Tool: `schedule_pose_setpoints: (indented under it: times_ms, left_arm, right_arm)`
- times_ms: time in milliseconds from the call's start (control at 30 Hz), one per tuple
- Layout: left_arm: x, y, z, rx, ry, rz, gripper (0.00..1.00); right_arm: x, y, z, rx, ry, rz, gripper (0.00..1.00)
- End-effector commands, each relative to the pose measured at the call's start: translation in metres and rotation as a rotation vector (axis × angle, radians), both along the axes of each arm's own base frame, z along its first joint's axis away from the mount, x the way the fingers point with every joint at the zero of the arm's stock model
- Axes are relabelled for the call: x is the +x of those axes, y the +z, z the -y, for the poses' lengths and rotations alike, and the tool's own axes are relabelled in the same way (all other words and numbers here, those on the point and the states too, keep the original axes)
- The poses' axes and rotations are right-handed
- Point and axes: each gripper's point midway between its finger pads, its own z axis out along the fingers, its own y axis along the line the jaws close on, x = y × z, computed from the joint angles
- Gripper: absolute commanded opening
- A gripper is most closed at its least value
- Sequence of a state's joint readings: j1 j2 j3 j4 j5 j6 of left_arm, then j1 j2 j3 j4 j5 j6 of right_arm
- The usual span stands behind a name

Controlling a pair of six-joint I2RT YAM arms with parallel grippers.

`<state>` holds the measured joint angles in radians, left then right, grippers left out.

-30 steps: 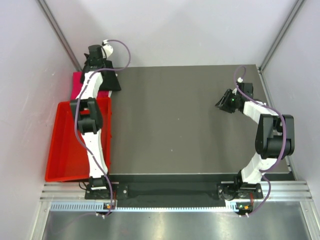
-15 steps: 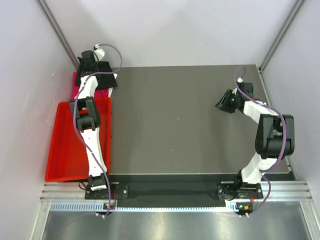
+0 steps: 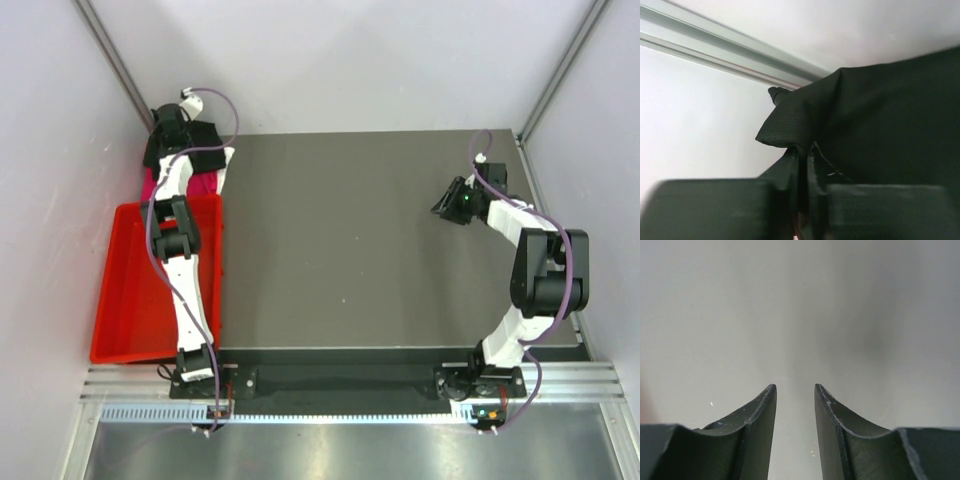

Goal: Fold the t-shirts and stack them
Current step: Neatly place the folded tshirt to the corner

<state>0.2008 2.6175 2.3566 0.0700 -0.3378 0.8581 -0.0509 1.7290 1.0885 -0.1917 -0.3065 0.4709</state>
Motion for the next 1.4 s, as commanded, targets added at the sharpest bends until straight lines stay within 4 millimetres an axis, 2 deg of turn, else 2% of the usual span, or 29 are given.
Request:
schedule_pose_setpoints:
  times_ms: [0, 67, 167, 233, 267, 300, 333, 367, 400, 433, 467, 500, 533, 567, 600, 667, 700, 833, 933, 1067, 1167, 1200, 1300, 1367]
  left_arm:
    - [0.007, 0.044, -0.016, 0.057, 0.043, 0.183, 0.17]
    - [0.005, 0.047, -0.019, 0.069, 0.065, 0.19, 0.55]
    - [-0.002, 0.055, -0.023, 0.068, 0.102, 0.201, 0.6]
    - [-0.005, 0.049, -0.019, 0.049, 0.094, 0.184, 0.6]
    - [-0.009, 0.066, -0.013, 0.044, 0.081, 0.202, 0.61]
    - [-0.009, 0.068, -0.006, 0.034, 0.065, 0.197, 0.61]
    - [-0.011, 0.05, 0.003, -0.002, 0.04, 0.148, 0.61]
    - [-0.016, 0.066, 0.012, -0.018, 0.014, 0.146, 0.61]
    - [-0.016, 0.069, 0.027, -0.041, -0.02, 0.133, 0.61]
    - [-0.021, 0.051, 0.04, -0.089, -0.044, 0.092, 0.61]
    - [-0.027, 0.06, 0.065, -0.136, -0.146, 0.043, 0.61]
    - [-0.033, 0.059, 0.101, -0.208, -0.278, 0.0, 0.59]
    - [-0.041, 0.031, 0.11, -0.245, -0.277, -0.078, 0.59]
    - [-0.052, 0.035, 0.134, -0.292, -0.359, -0.122, 0.58]
    - [-0.062, 0.013, 0.16, -0.331, -0.425, -0.194, 0.58]
    - [-0.074, 0.005, 0.18, -0.356, -0.468, -0.238, 0.58]
    - [-0.081, -0.011, 0.192, -0.369, -0.486, -0.29, 0.59]
    - [-0.084, -0.043, 0.195, -0.334, -0.455, -0.37, 0.6]
    - [-0.08, -0.051, 0.189, -0.282, -0.422, -0.381, 0.62]
    - [-0.069, -0.055, 0.179, -0.222, -0.368, -0.365, 0.58]
    - [-0.066, -0.058, 0.179, -0.22, -0.366, -0.372, 0.52]
    - [-0.067, -0.061, 0.181, -0.224, -0.367, -0.378, 0.46]
    - [-0.07, -0.068, 0.181, -0.226, -0.366, -0.382, 0.37]
    - [-0.067, -0.061, 0.176, -0.193, -0.355, -0.347, 0.27]
  right_arm:
    - [0.016, 0.033, 0.011, -0.029, -0.007, 0.092, 0.38]
    - [0.015, 0.034, 0.01, -0.03, -0.002, 0.089, 0.39]
    - [0.013, 0.034, 0.01, -0.03, 0.0, 0.094, 0.39]
    - [0.012, 0.034, 0.009, -0.023, 0.001, 0.096, 0.39]
    - [0.012, 0.033, 0.008, -0.02, 0.002, 0.095, 0.39]
    - [0.011, 0.032, 0.007, -0.012, 0.004, 0.092, 0.39]
    - [0.01, 0.031, 0.005, -0.007, 0.006, 0.092, 0.39]
    - [0.01, 0.032, 0.005, -0.002, 0.007, 0.094, 0.39]
    - [0.008, 0.031, 0.003, 0.004, 0.011, 0.092, 0.39]
    - [0.008, 0.032, 0.002, 0.007, 0.013, 0.097, 0.39]
    - [0.007, 0.032, 0.002, 0.006, 0.014, 0.097, 0.39]
    - [0.005, 0.033, 0.002, 0.009, 0.014, 0.101, 0.38]
    - [0.004, 0.033, 0.001, 0.009, 0.016, 0.103, 0.39]
    - [0.003, 0.033, 0.001, 0.012, 0.017, 0.104, 0.39]
    - [0.001, 0.031, 0.0, 0.015, 0.022, 0.103, 0.38]
    - [-0.001, 0.031, -0.001, 0.017, 0.022, 0.105, 0.38]
    - [-0.003, 0.03, -0.001, 0.018, 0.027, 0.104, 0.38]
    - [-0.006, 0.031, -0.003, 0.022, 0.035, 0.105, 0.38]
    - [-0.008, 0.028, -0.004, 0.021, 0.044, 0.103, 0.38]
    - [-0.008, 0.025, -0.004, 0.024, 0.049, 0.101, 0.38]
    - [-0.009, 0.02, -0.005, 0.03, 0.052, 0.09, 0.38]
    - [-0.009, 0.02, -0.005, 0.03, 0.052, 0.089, 0.38]
    - [-0.008, 0.019, -0.005, 0.032, 0.05, 0.09, 0.38]
    - [-0.008, 0.017, -0.005, 0.037, 0.053, 0.086, 0.38]
